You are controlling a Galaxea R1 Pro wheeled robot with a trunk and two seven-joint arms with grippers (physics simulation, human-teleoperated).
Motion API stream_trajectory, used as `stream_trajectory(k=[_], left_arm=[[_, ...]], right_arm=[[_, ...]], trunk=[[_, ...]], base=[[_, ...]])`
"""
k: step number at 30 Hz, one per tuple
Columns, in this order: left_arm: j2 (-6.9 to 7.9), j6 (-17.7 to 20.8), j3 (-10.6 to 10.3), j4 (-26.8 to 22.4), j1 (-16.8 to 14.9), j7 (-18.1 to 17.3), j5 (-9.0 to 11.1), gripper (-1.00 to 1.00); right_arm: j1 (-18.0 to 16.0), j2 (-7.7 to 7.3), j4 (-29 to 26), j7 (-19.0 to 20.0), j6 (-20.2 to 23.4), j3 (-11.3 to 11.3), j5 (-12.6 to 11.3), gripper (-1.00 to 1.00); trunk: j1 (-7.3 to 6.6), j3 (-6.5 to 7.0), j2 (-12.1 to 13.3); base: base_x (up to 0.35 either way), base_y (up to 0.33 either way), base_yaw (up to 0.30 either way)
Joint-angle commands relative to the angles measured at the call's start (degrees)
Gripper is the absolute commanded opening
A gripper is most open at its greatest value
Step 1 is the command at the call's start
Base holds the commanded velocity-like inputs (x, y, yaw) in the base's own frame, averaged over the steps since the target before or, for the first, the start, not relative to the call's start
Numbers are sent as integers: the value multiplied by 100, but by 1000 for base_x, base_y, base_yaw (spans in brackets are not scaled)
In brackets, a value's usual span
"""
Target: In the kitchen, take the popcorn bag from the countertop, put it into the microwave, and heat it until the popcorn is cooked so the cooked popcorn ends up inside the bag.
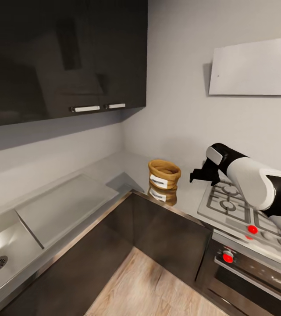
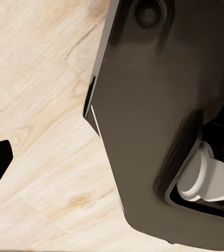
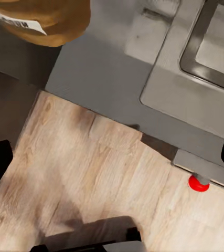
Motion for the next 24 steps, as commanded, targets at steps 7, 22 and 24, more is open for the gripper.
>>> stream_trajectory(k=[7,22,24], left_arm=[[-1,-3,12,-6,0,1,8,100],[-88,-3,4,-6,-1,1,-1,100],[-89,-3,4,-6,-1,1,-1,100]], right_arm=[[-5,0,-327,-64,9,-32,-53,100],[-5,7,-887,-74,10,-26,-52,100],[-5,7,-951,-76,10,-30,-52,100]], trunk=[[4,-32,-12],[4,-38,-12],[4,-38,-12]], base=[[2,0,275],[101,0,30],[9,0,0]])
